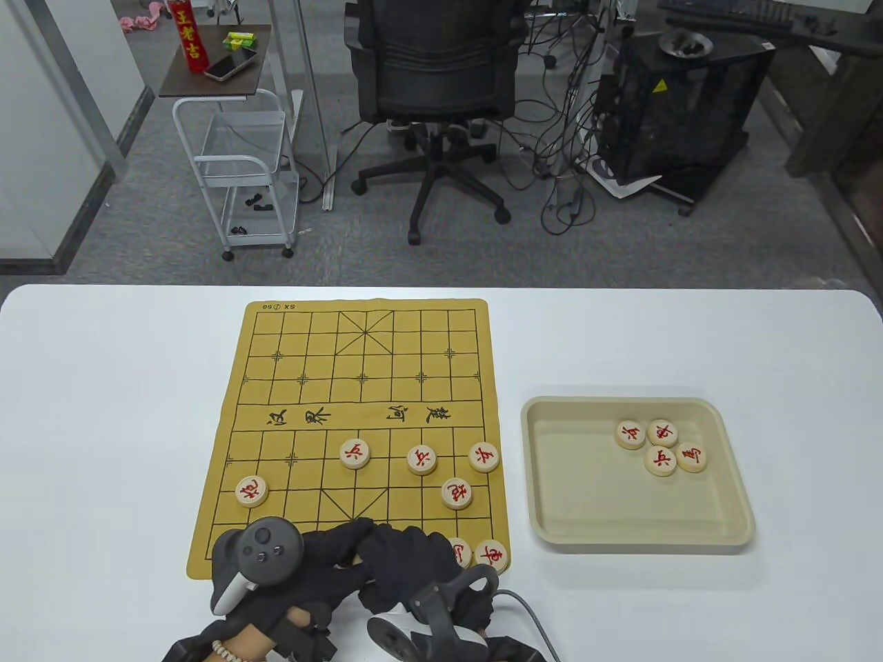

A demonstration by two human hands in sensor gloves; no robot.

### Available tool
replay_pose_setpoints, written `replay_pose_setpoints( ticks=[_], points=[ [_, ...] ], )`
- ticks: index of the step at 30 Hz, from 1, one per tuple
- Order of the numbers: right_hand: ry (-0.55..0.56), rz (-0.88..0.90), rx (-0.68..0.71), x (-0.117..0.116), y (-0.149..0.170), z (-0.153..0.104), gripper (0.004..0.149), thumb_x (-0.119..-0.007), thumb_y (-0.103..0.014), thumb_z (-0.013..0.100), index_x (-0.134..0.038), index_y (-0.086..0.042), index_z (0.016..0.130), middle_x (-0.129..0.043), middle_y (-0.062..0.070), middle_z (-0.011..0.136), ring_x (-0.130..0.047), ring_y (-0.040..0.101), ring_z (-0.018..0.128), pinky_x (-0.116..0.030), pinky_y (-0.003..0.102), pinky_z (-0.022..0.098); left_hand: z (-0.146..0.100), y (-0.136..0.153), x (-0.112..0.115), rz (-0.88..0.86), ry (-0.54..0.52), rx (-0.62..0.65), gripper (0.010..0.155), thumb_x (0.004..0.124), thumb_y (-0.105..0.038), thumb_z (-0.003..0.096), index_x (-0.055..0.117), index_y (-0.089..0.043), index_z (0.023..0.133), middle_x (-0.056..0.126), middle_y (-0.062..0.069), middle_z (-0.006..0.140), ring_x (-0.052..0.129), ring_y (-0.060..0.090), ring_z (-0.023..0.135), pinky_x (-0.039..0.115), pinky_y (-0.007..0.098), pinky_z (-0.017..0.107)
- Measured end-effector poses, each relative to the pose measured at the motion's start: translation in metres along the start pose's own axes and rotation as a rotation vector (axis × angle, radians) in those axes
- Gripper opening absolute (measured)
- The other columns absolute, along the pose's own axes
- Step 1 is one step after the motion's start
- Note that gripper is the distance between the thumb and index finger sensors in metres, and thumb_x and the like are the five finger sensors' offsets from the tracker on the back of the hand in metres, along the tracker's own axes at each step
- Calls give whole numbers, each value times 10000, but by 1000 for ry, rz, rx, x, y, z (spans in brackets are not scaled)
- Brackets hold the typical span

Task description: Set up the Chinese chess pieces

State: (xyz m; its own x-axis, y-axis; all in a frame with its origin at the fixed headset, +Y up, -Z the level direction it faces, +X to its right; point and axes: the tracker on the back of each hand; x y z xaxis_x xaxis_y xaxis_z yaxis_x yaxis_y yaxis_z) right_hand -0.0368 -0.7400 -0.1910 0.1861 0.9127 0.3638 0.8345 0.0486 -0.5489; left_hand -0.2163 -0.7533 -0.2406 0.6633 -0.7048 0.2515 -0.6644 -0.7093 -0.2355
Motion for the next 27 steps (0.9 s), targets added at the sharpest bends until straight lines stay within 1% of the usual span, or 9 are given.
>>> replay_pose_setpoints(
  ticks=[4,6,9,11,14,17,19,22,27],
  points=[
    [-50,50,-12,-2,6,1,696,-966,-551,361,-700,-299,952,-811,5,972,-894,137,694,-799,410,567,1,3,-5,17,-1,0,630,959,-410,331,803,-230,913,1033,44,760,1080,302,619,683,650,640],
    [-72,63,-41,-3,14,0,695,-896,-596,394,-685,-298,986,-757,15,1034,-856,180,797,-749,487,645,0,6,-12,51,-19,-6,628,967,-398,325,806,-236,911,1031,44,763,1079,302,622,679,653,641],
    [-150,45,-113,-8,34,-2,817,-823,-655,417,-591,-274,1101,-579,79,1183,-709,318,1039,-591,648,756,-5,12,-29,116,-52,-21,625,981,-381,317,815,-253,906,1031,38,772,1077,299,633,673,656,646],
    [-225,31,-167,-11,48,-3,866,-793,-673,432,-509,-275,1148,-479,98,1227,-549,418,1140,-452,718,781,-6,18,-41,173,-65,-49,614,987,-373,314,829,-258,896,1037,41,770,1078,301,627,674,655,645],
    [-285,52,-242,-17,66,-7,879,-778,-676,444,-469,-281,1166,-396,110,1249,-442,460,1169,-366,745,777,-8,30,-59,311,-53,-111,584,995,-364,314,855,-267,873,1044,51,763,1081,302,604,697,637,634],
    [-302,66,-268,-19,72,-8,872,-772,-674,450,-465,-285,1167,-383,113,1252,-430,461,1172,-365,753,773,-8,40,-68,404,-12,-174,571,1001,-367,309,872,-271,856,1051,52,754,1087,294,589,711,627,626],
    [-309,72,-278,-22,75,-8,866,-769,-671,454,-467,-281,1166,-385,115,1251,-433,459,1170,-367,754,771,-7,50,-72,431,49,-233,570,1003,-363,309,873,-267,856,1053,53,753,1089,294,587,714,624,626],
    [-310,73,-279,-21,76,-8,855,-768,-667,458,-474,-284,1163,-393,114,1248,-436,455,1170,-374,751,771,-4,61,-72,447,98,-297,570,1003,-361,309,873,-265,856,1055,53,752,1091,295,584,718,619,622],
    [-305,77,-275,-20,74,-8,849,-768,-664,458,-479,-286,1161,-392,112,1249,-436,453,1170,-377,750,772,3,76,-62,423,178,-342,565,976,-361,324,862,-259,868,1048,64,763,1087,299,588,718,617,618]
  ],
)
Point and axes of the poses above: the tracker on the back of each hand, its own y axis roughly to the little-finger side, its own z axis roughly from the wrist to the fingertips, x = y × z
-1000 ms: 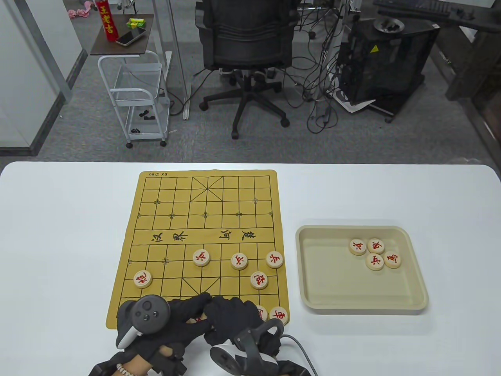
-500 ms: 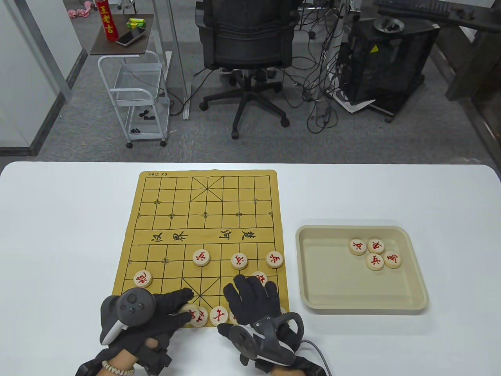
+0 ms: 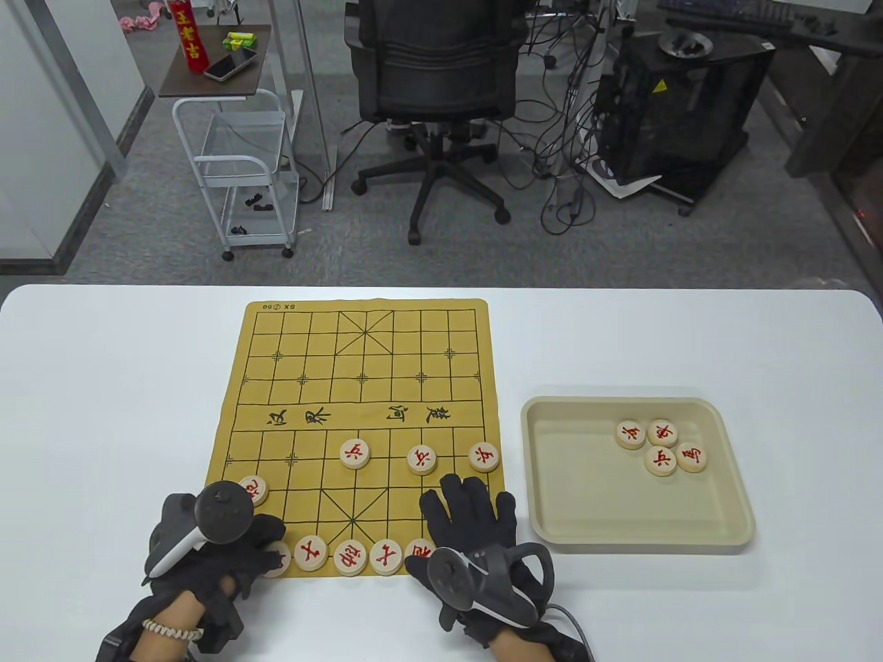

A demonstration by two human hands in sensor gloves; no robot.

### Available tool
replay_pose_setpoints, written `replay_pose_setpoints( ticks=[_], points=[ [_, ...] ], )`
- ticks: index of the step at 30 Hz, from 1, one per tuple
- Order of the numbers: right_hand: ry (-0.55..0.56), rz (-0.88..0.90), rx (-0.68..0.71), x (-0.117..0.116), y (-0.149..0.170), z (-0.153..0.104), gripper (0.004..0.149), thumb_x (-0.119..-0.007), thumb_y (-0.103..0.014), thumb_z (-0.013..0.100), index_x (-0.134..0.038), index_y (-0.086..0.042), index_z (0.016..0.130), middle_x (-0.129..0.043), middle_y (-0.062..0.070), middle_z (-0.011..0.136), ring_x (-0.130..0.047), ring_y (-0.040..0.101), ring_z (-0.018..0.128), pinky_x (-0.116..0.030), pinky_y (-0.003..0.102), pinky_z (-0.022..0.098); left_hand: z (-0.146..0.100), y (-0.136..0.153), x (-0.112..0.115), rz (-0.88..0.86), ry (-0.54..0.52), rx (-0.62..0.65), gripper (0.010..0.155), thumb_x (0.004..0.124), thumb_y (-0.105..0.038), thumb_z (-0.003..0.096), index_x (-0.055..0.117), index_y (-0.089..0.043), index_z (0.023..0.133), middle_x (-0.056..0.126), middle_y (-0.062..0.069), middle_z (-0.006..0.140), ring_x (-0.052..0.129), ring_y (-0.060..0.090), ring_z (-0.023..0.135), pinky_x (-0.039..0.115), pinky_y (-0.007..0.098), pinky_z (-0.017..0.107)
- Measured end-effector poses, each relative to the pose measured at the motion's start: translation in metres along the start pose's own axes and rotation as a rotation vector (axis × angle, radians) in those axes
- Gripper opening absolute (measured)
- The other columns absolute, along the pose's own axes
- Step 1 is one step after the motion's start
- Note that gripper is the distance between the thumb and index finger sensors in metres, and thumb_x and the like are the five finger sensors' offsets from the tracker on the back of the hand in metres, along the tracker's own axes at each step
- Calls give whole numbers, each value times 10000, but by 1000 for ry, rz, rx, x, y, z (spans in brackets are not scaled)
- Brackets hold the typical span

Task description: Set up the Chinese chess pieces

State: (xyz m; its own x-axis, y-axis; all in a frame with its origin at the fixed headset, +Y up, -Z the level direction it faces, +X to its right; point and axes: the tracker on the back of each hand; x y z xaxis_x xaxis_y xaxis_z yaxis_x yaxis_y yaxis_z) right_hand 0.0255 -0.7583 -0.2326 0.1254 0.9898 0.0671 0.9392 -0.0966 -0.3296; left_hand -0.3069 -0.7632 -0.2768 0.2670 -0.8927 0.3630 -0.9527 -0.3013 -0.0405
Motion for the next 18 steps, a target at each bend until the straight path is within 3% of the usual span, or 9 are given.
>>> replay_pose_setpoints(
  ticks=[6,18],
  points=[
    [-2,5,-2,0,1,-1,841,-764,-662,462,-483,-286,1160,-397,112,1247,-440,453,1169,-382,749,772,5,1,7,5,35,-13,547,963,-356,335,863,-281,868,1039,59,787,1078,300,614,710,613,624],
    [-2,9,-6,1,0,-1,839,-759,-661,466,-480,-281,1160,-401,114,1246,-444,451,1168,-389,749,771,5,-8,11,149,-67,-54,558,975,-358,328,867,-301,872,975,52,871,1021,311,714,667,626,650]
  ],
)
Point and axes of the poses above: the tracker on the back of each hand, its own y axis roughly to the little-finger side, its own z axis roughly from the wrist to the fingertips, x = y × z
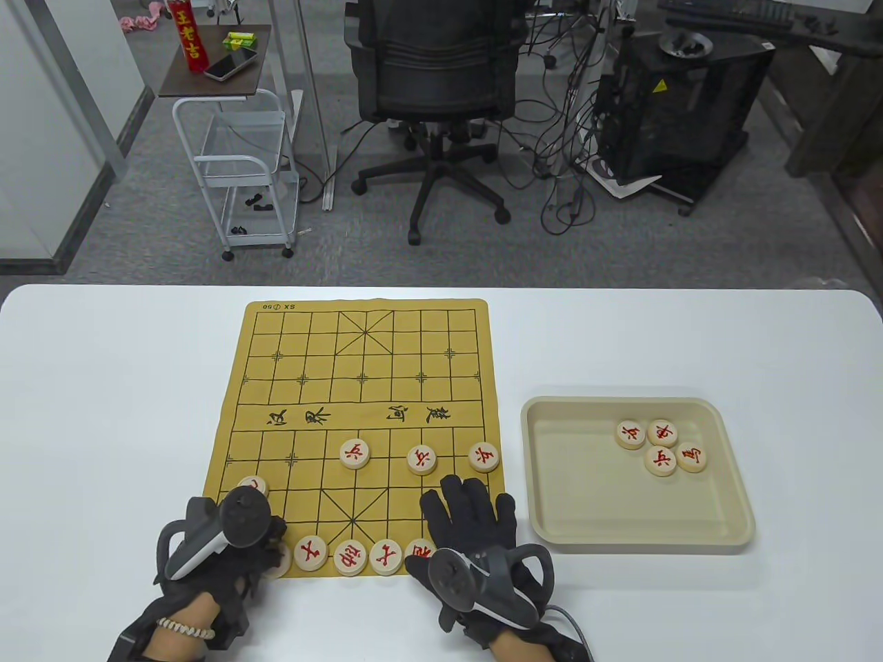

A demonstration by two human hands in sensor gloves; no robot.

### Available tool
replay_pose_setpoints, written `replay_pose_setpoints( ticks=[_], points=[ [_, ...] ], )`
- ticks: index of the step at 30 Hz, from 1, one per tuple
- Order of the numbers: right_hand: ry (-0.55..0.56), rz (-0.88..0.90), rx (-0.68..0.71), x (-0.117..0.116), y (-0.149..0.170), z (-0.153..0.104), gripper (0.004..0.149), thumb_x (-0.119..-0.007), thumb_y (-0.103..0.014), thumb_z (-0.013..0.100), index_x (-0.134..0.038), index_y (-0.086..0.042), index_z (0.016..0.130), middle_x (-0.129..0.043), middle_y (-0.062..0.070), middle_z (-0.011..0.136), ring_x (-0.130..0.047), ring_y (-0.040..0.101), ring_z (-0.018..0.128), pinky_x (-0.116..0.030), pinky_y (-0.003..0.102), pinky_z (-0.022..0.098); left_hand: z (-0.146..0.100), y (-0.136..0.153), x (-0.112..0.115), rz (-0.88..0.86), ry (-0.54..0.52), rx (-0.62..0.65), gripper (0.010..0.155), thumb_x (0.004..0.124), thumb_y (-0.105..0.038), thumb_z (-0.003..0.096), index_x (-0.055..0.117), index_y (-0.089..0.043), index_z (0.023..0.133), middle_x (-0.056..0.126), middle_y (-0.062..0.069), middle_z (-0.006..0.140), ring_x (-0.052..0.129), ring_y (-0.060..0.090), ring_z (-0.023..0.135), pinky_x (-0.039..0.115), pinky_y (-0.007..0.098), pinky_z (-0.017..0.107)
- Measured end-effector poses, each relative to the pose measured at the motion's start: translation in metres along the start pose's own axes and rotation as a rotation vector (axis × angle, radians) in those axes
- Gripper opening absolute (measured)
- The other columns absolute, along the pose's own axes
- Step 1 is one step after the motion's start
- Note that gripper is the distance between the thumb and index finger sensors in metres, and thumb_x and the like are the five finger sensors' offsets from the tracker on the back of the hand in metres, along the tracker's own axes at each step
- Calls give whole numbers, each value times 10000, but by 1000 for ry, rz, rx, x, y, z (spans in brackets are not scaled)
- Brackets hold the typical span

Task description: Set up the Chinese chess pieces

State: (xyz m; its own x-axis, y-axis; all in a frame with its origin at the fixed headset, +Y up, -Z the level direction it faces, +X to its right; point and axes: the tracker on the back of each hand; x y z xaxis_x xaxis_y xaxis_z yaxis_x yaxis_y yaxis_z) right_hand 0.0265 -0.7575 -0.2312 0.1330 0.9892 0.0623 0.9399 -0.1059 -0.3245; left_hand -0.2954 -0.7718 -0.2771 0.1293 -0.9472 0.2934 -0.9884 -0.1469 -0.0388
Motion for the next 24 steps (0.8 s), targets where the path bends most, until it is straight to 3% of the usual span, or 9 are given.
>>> replay_pose_setpoints(
  ticks=[9,14,16,19,24],
  points=[
    [-5,2,2,1,0,-1,842,-761,-660,465,-476,-282,1161,-397,116,1247,-443,456,1167,-390,749,771,-8,-9,-5,47,-45,18,581,949,-390,346,834,-279,905,947,74,907,998,335,751,646,636,660],
    [-16,6,-4,0,0,0,840,-761,-658,466,-477,-283,1161,-398,116,1247,-444,454,1167,-393,748,771,-32,-16,-27,4,-313,67,623,915,-454,358,791,-277,943,900,85,961,957,359,813,618,651,678],
    [-21,5,-8,0,1,0,838,-761,-657,467,-476,-284,1161,-399,116,1247,-445,453,1167,-395,748,771,-40,-18,-32,-38,-416,89,692,868,-494,376,692,-281,1010,796,117,1051,866,403,914,560,681,702],
    [-21,17,-32,2,5,2,847,-766,-657,465,-465,-286,1164,-395,109,1248,-444,450,1170,-398,746,774,-45,-20,-33,-71,-462,140,839,823,-558,381,465,-303,1095,520,153,1187,594,496,1087,420,736,734],
    [-4,56,-131,15,34,8,838,-789,-634,469,-474,-280,1161,-418,114,1242,-467,450,1161,-423,735,776,-46,-22,-33,-71,-489,148,893,818,-572,379,382,-295,1108,443,158,1207,489,532,1113,373,748,740]
  ],
)
Point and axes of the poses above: the tracker on the back of each hand, its own y axis roughly to the little-finger side, its own z axis roughly from the wrist to the fingertips, x = y × z
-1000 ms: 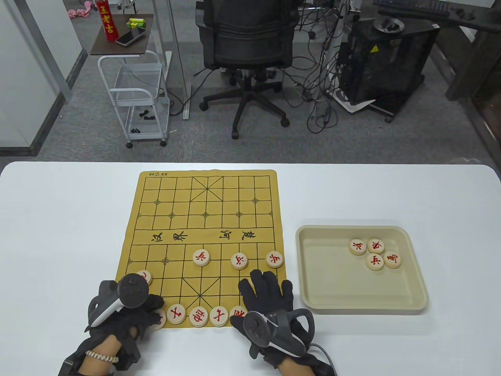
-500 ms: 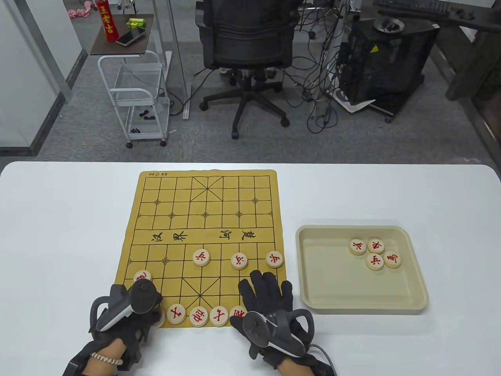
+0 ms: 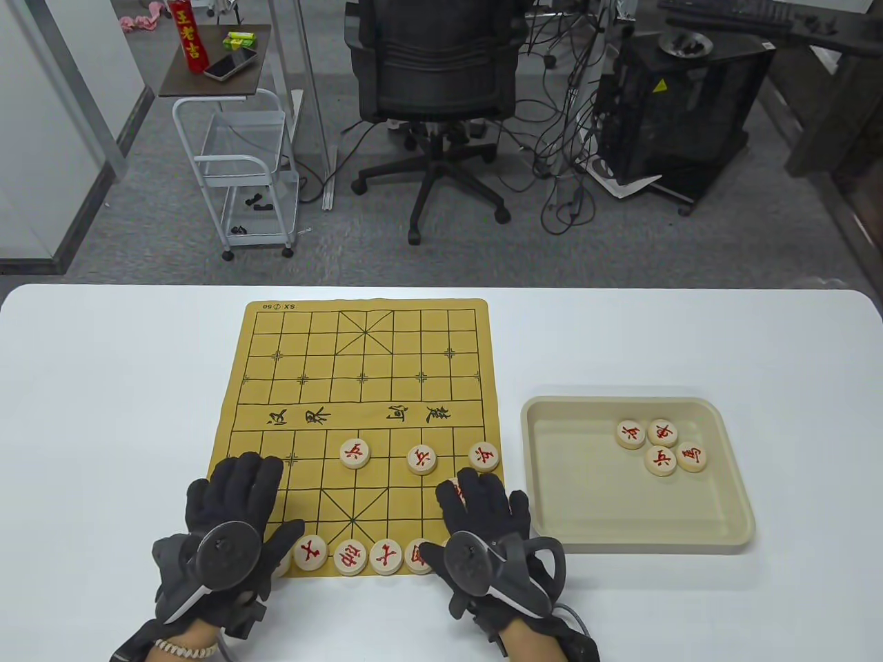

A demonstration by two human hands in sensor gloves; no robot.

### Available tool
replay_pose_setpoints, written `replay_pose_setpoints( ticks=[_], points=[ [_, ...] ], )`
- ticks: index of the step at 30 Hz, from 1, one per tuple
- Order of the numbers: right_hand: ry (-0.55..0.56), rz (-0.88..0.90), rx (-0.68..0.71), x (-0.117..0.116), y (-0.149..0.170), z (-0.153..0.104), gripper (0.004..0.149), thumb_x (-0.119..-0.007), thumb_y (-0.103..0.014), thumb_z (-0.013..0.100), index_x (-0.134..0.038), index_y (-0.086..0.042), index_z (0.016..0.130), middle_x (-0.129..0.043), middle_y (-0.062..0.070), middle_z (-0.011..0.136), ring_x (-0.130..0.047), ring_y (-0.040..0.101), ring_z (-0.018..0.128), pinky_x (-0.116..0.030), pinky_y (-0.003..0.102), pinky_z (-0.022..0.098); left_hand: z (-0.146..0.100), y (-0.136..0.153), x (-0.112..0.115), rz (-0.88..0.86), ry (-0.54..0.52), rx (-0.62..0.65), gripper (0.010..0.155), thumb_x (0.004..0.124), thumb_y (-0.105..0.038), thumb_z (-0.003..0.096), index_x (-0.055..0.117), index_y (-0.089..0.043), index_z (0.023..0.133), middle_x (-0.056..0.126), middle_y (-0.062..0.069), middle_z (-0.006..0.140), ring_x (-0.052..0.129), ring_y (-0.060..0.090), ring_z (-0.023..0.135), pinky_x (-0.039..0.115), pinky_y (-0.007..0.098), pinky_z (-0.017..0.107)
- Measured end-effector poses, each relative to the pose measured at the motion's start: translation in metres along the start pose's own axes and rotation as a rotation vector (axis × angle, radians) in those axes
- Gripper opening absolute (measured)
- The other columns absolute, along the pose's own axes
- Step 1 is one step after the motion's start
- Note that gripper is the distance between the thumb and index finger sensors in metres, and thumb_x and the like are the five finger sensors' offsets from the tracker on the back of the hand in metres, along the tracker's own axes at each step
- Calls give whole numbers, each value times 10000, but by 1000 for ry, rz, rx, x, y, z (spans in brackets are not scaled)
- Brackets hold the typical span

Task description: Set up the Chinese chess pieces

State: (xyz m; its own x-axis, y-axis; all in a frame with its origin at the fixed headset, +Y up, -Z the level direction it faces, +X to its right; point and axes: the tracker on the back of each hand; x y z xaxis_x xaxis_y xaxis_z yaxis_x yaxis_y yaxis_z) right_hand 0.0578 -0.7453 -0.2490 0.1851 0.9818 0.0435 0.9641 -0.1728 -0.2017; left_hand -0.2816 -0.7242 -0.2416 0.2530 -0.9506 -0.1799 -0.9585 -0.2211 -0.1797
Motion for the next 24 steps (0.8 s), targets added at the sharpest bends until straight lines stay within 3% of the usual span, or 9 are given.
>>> replay_pose_setpoints(
  ticks=[6,11,17,24],
  points=[
    [-1,-55,-264,27,76,22,814,-850,-565,470,-504,-278,1149,-444,108,1234,-508,445,1148,-473,704,783,2,1,5,15,36,-6,889,818,-573,379,390,-296,1107,450,156,1206,491,524,1113,368,750,740],
    [-57,-282,-505,46,164,43,716,-905,-462,476,-614,-272,1102,-540,94,1201,-601,430,1104,-556,658,759,3,1,6,16,41,-6,883,815,-573,381,395,-296,1108,440,159,1208,488,522,1112,364,750,740],
    [-202,-431,-584,34,208,57,633,-935,-407,467,-709,-282,1045,-597,73,1179,-651,397,1080,-591,631,751,3,-1,9,28,55,-3,884,812,-575,382,394,-295,1109,427,165,1209,484,520,1113,365,750,739],
    [-285,-452,-608,19,226,72,610,-934,-395,469,-728,-272,1030,-636,59,1160,-694,365,1051,-615,604,743,4,0,10,30,76,-11,884,812,-574,381,395,-295,1109,421,165,1210,479,524,1112,361,749,739]
  ],
)
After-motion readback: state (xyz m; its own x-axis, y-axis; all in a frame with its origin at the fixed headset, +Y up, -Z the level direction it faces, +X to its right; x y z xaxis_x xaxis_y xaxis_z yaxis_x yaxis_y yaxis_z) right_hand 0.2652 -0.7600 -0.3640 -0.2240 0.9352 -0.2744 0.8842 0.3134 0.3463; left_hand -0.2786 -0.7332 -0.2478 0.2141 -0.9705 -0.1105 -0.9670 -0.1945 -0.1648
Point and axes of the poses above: the tracker on the back of each hand, its own y axis roughly to the little-finger side, its own z axis roughly from the wrist to the fingertips, x = y × z
